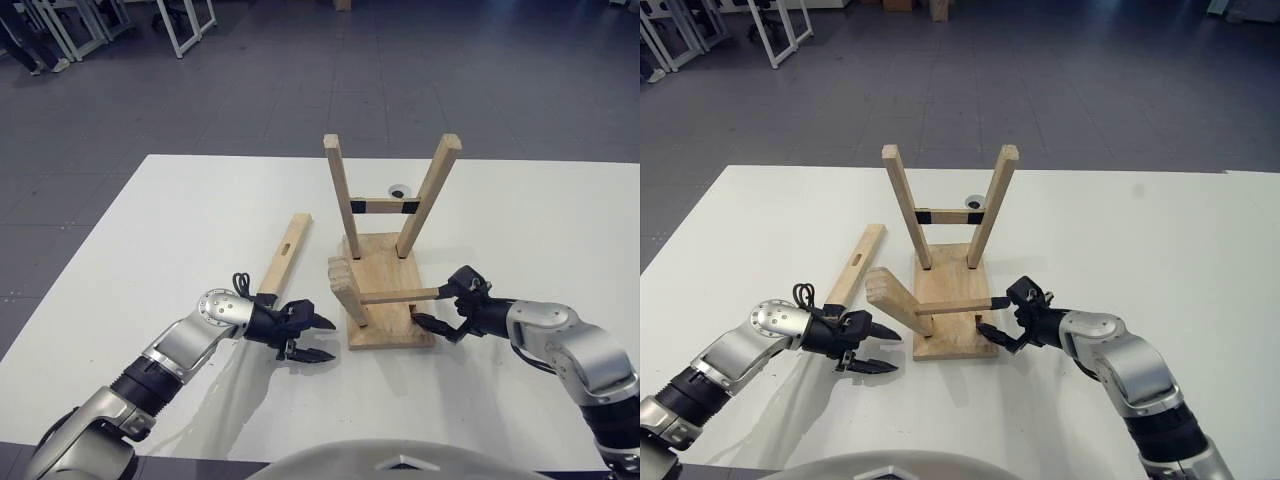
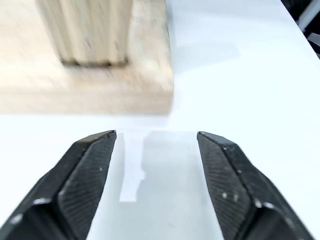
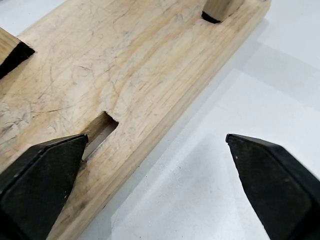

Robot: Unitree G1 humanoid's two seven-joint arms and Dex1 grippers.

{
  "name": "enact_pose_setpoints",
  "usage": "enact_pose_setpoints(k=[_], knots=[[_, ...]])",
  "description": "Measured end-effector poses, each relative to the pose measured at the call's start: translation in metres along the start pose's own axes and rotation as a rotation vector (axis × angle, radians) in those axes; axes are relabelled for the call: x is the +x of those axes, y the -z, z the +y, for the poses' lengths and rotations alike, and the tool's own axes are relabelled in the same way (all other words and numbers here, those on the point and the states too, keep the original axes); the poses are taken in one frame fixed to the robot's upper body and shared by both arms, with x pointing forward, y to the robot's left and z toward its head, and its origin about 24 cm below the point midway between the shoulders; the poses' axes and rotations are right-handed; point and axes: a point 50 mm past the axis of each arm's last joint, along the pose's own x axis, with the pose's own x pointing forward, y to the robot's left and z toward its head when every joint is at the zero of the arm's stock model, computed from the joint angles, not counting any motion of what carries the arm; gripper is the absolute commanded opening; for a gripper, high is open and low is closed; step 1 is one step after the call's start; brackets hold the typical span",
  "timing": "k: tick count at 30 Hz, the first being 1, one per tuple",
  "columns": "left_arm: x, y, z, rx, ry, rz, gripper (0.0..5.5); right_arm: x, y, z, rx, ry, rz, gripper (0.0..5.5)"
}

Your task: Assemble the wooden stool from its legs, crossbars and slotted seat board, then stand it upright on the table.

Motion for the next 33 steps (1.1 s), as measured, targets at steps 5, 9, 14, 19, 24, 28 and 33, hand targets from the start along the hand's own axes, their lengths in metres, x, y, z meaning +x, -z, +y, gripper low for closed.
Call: enact_pose_setpoints(k=[5,9,14,19,24,28,33], knots=[[-0.005,-0.011,0.004,0.031,-0.004,-0.002,4.27,0.000,-0.001,0.001,0.000,0.000,-0.006,5.09],[-0.028,-0.015,0.006,0.016,-0.074,0.059,4.99,0.002,0.001,0.004,0.025,0.013,-0.022,5.09],[-0.076,-0.045,0.002,-0.129,-0.563,-0.136,5.20,0.007,0.006,0.016,0.152,0.120,-0.066,5.09],[-0.105,-0.069,-0.004,-0.319,-0.836,-0.135,5.20,0.013,-0.001,0.030,0.197,0.261,-0.033,5.09],[-0.118,-0.128,0.005,-0.342,-0.963,-0.433,5.20,0.021,-0.010,0.024,0.255,0.377,-0.005,5.09],[-0.100,-0.143,0.009,-0.411,-1.025,-0.513,5.20,0.021,-0.013,0.009,0.296,0.507,-0.006,5.09],[-0.065,-0.177,0.012,-0.498,-0.933,-0.676,5.20,0.030,-0.019,0.005,0.317,0.563,-0.016,5.09]])
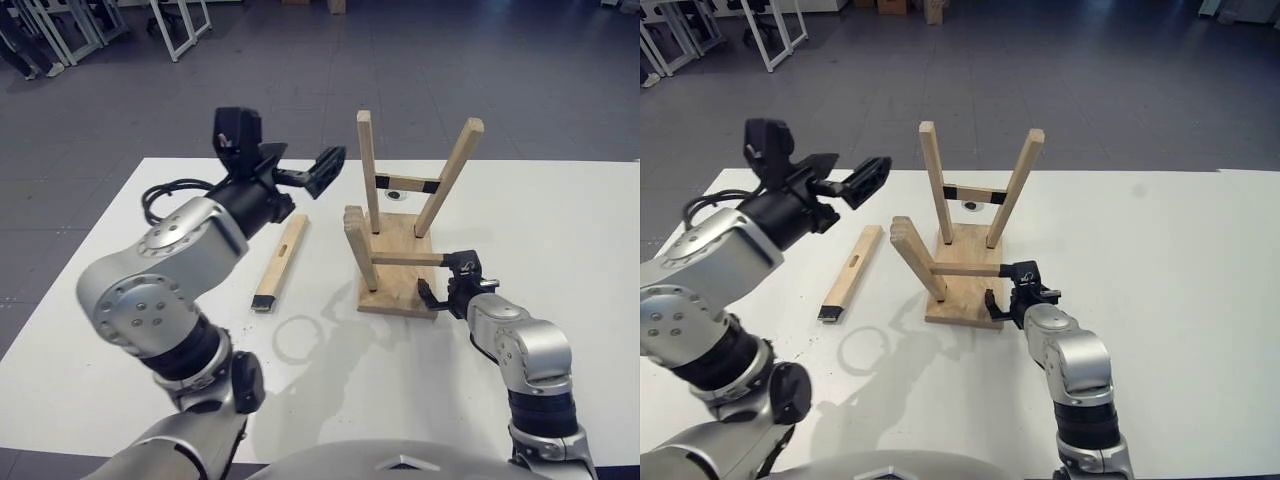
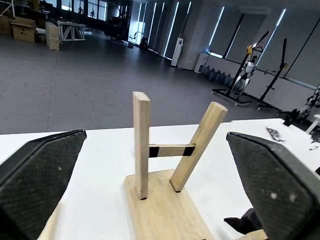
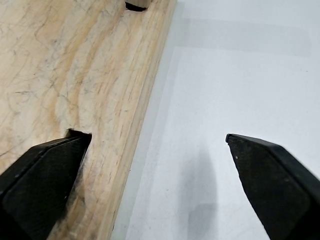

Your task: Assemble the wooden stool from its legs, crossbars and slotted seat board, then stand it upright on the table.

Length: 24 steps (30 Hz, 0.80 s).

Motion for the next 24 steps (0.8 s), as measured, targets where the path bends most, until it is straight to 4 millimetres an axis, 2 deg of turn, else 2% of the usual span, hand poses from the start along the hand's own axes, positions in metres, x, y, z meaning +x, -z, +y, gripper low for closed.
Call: enact_pose_setpoints(k=[4,12,14,18,21,24], knots=[[0.011,-0.015,-0.028,-0.077,0.123,-0.082,5.20,0.001,0.001,0.002,-0.014,0.004,-0.010,5.09],[0.020,0.000,-0.031,-0.094,0.156,-0.013,5.20,0.004,0.001,0.002,-0.014,-0.001,-0.006,5.09],[0.020,-0.010,-0.036,-0.097,0.207,-0.081,5.20,0.004,0.001,0.001,-0.012,-0.003,-0.005,5.09],[0.016,-0.049,-0.054,-0.052,0.334,-0.279,5.20,0.010,-0.003,0.001,-0.012,-0.022,0.010,5.09],[0.023,-0.067,-0.050,-0.036,0.344,-0.338,5.20,0.014,-0.007,0.000,-0.009,-0.027,0.012,5.09],[0.032,-0.073,-0.037,-0.108,0.307,-0.370,5.20,0.015,-0.008,0.000,-0.008,-0.027,0.010,5.09]])
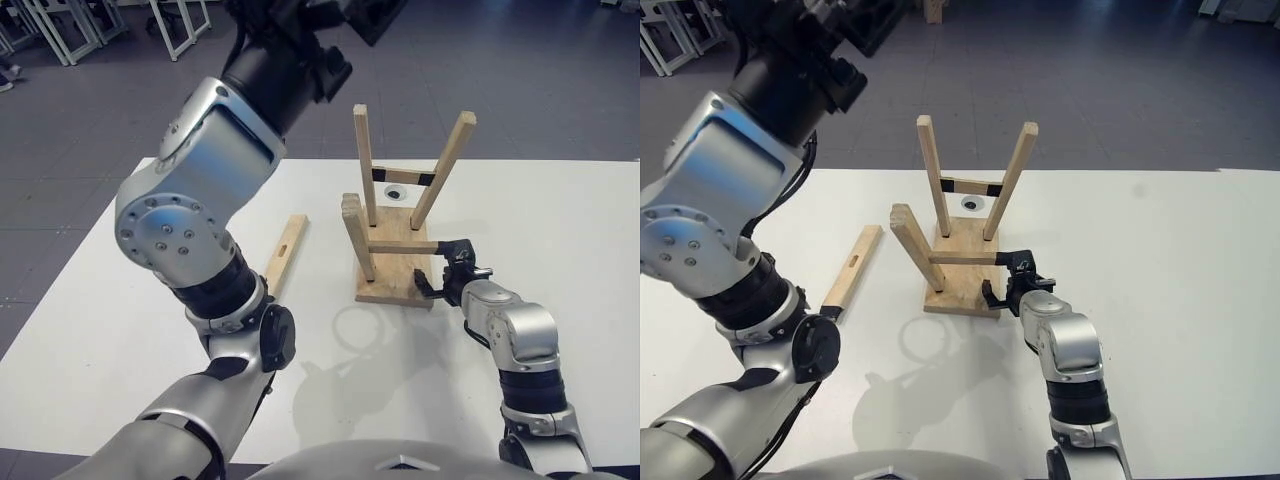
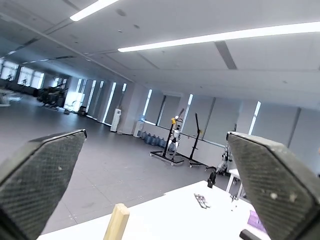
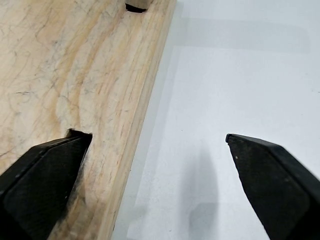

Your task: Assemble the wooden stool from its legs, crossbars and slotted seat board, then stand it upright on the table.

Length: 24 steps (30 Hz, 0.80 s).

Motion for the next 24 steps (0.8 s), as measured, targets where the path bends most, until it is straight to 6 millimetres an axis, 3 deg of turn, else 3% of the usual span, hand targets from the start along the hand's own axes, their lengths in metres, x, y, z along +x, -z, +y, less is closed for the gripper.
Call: enact_pose_setpoints(k=[5,16,24], knots=[[-0.015,0.030,0.014,-0.024,-0.081,0.086,5.20,0.002,0.000,0.001,-0.001,-0.003,0.000,5.09],[-0.015,0.032,0.005,-0.125,-0.009,0.057,5.20,0.020,-0.012,0.004,0.009,-0.008,-0.030,5.09],[-0.015,0.036,0.001,-0.121,-0.014,0.052,5.20,0.021,-0.011,0.004,0.008,-0.007,-0.040,5.09]])
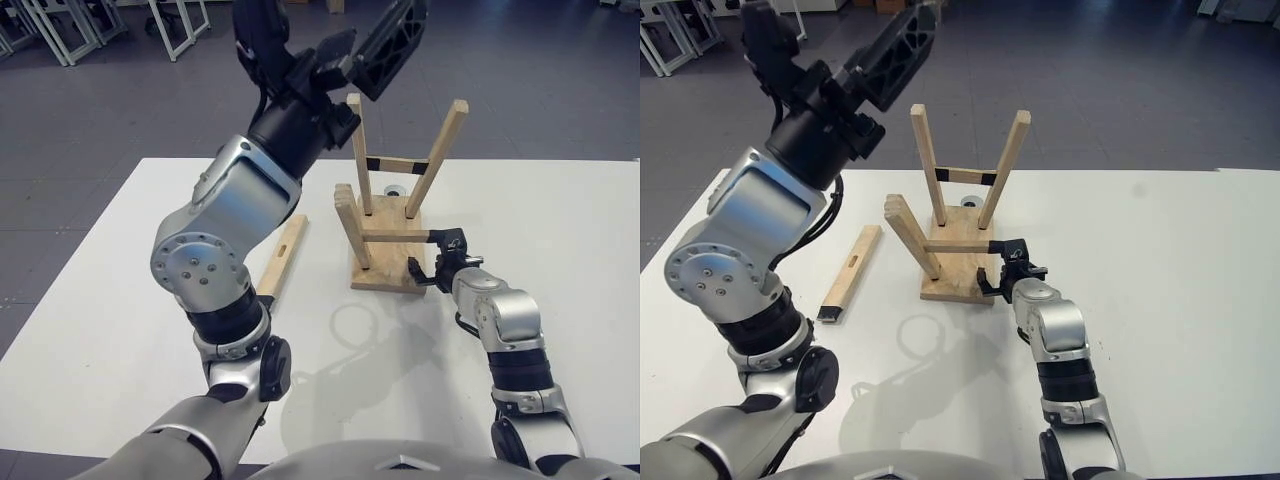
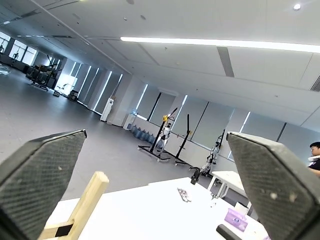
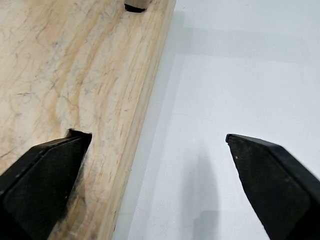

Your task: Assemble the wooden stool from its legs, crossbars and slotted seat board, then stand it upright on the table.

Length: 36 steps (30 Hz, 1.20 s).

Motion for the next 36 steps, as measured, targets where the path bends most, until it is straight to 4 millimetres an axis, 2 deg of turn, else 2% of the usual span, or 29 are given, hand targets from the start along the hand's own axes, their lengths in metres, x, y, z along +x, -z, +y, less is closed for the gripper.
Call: enact_pose_setpoints(k=[3,6,8,13,16,18,20,23,26,29,31,35,36], knots=[[0.007,0.022,0.015,-0.034,-0.042,0.089,5.20,-0.001,0.000,0.000,-0.001,0.002,-0.003,5.09],[-0.001,0.063,0.036,-0.114,-0.094,0.203,5.20,-0.001,0.001,0.000,0.000,0.004,-0.005,5.09],[-0.003,0.072,0.035,-0.102,-0.065,0.196,5.20,-0.001,0.002,-0.001,-0.004,0.020,-0.001,5.09],[-0.004,0.074,0.034,-0.095,-0.046,0.165,5.20,-0.003,0.003,-0.001,-0.005,0.026,-0.007,5.09],[-0.004,0.065,0.037,-0.132,-0.038,0.159,5.20,-0.003,0.003,0.000,-0.004,0.023,-0.006,5.09],[-0.003,0.049,0.037,-0.175,0.003,0.141,5.20,-0.003,0.001,0.001,-0.002,0.011,-0.012,5.09],[-0.001,0.021,0.032,-0.187,0.068,0.069,5.20,-0.003,0.000,0.001,-0.003,0.008,-0.012,5.09],[-0.006,-0.053,0.024,-0.099,0.117,-0.145,5.20,-0.005,0.001,0.001,-0.006,-0.003,-0.002,5.09],[-0.019,-0.074,0.035,-0.023,0.026,-0.195,5.20,-0.014,0.002,0.001,0.004,-0.035,0.010,5.09],[-0.033,-0.075,0.049,0.023,-0.082,-0.187,5.20,-0.025,0.003,-0.002,0.005,-0.063,0.061,5.09],[-0.038,-0.063,0.055,0.026,-0.132,-0.147,5.20,-0.029,-0.001,-0.009,0.011,-0.072,0.106,5.09],[-0.047,-0.044,0.064,0.035,-0.220,-0.090,5.20,-0.040,-0.042,-0.019,0.044,-0.066,0.008,5.09],[-0.051,-0.040,0.068,0.034,-0.249,-0.082,5.20,-0.043,-0.047,-0.019,0.053,-0.071,-0.006,5.09]])
